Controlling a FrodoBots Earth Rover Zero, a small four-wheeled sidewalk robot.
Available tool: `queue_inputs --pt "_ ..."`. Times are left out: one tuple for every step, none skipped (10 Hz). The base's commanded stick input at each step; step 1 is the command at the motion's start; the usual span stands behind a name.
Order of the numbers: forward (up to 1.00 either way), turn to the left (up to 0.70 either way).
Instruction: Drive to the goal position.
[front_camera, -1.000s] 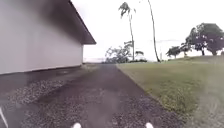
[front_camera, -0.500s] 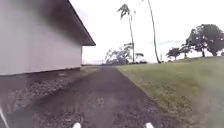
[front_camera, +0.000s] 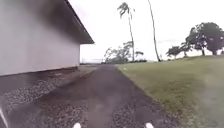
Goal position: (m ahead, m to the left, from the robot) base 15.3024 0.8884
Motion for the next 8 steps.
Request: queue_inputs --pt "0.7 0.0" --pt "0.7 0.0" --pt "0.7 0.0" --pt "0.7 0.0" --pt "0.7 0.0" --pt "0.7 0.0" --pt "0.7 0.0" --pt "0.7 0.0"
